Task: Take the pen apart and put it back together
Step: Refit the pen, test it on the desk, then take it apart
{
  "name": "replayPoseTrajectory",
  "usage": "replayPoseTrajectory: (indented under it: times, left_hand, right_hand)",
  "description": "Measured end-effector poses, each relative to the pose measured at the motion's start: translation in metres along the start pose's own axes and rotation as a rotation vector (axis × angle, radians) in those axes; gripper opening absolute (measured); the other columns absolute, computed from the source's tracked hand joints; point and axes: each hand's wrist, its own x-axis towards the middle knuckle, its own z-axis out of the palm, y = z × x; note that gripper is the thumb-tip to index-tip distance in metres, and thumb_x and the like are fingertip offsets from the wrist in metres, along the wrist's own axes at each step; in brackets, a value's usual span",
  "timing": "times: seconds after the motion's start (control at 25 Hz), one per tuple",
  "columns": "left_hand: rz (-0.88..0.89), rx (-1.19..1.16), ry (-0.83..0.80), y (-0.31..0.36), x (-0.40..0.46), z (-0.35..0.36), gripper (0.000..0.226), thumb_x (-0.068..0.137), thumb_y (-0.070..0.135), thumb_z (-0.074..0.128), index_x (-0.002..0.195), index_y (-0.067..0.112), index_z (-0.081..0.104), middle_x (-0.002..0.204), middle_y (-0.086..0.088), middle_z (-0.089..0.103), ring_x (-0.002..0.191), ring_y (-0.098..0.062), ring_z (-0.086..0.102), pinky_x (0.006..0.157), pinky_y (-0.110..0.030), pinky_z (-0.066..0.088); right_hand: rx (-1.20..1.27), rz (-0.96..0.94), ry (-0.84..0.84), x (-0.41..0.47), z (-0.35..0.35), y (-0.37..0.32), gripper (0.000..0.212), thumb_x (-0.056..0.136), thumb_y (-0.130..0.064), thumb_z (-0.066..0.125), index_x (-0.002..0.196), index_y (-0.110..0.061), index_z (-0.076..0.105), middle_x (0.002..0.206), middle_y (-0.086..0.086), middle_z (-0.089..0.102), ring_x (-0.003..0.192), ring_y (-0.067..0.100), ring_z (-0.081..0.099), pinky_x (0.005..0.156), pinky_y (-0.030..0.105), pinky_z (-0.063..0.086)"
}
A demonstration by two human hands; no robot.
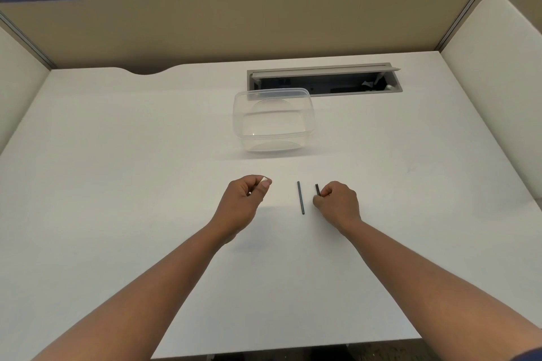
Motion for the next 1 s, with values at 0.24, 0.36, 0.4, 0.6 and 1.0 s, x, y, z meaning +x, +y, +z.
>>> replayPoseTrajectory:
  times: [0.24,0.36,0.4,0.6,1.0]
  left_hand:
    - [-0.001,0.004,-0.012,-0.002,-0.003,0.001,0.026,0.101,0.032,0.057,0.103,0.01,0.071,0.078,0.001,0.047,0.072,-0.013,0.041,0.069,-0.024,0.039]
    - [-0.037,-0.022,-0.01,-0.002,-0.003,0.0,0.024,0.101,0.032,0.057,0.106,0.014,0.072,0.076,0.004,0.05,0.067,-0.011,0.043,0.064,-0.021,0.04]
    - [-0.065,-0.047,-0.017,-0.002,-0.001,-0.001,0.023,0.101,0.032,0.056,0.107,0.016,0.072,0.075,0.004,0.051,0.063,-0.012,0.043,0.06,-0.02,0.039]
    - [-0.264,-0.374,-0.056,0.0,0.005,-0.002,0.022,0.103,0.014,0.048,0.113,0.007,0.066,0.08,-0.005,0.054,0.057,-0.015,0.049,0.053,-0.026,0.041]
    - [-0.423,-0.979,0.026,0.015,0.002,0.014,0.009,0.105,0.006,0.044,0.105,0.003,0.053,0.106,-0.02,0.074,0.082,-0.029,0.077,0.071,-0.039,0.062]
  right_hand:
    - [0.031,-0.007,-0.005,-0.001,0.0,0.004,0.013,0.079,-0.023,0.067,0.088,-0.015,0.064,0.086,0.001,0.068,0.082,0.02,0.063,0.067,0.032,0.05]
    - [0.075,-0.006,-0.008,-0.004,-0.002,0.005,0.019,0.08,-0.024,0.069,0.096,-0.015,0.064,0.09,-0.001,0.067,0.086,0.02,0.062,0.068,0.031,0.049]
    - [0.098,-0.02,0.006,-0.007,-0.002,0.005,0.02,0.081,-0.023,0.069,0.098,-0.016,0.064,0.088,-0.002,0.065,0.086,0.02,0.062,0.07,0.032,0.05]
    - [0.169,-0.225,0.073,-0.025,-0.004,-0.002,0.014,0.083,-0.011,0.066,0.093,-0.02,0.065,0.071,-0.006,0.058,0.068,0.013,0.055,0.067,0.028,0.047]
    - [0.561,-0.439,-0.184,-0.066,0.004,-0.032,0.028,0.08,-0.008,0.083,0.107,-0.014,0.076,0.079,-0.006,0.07,0.074,0.003,0.064,0.076,0.016,0.052]
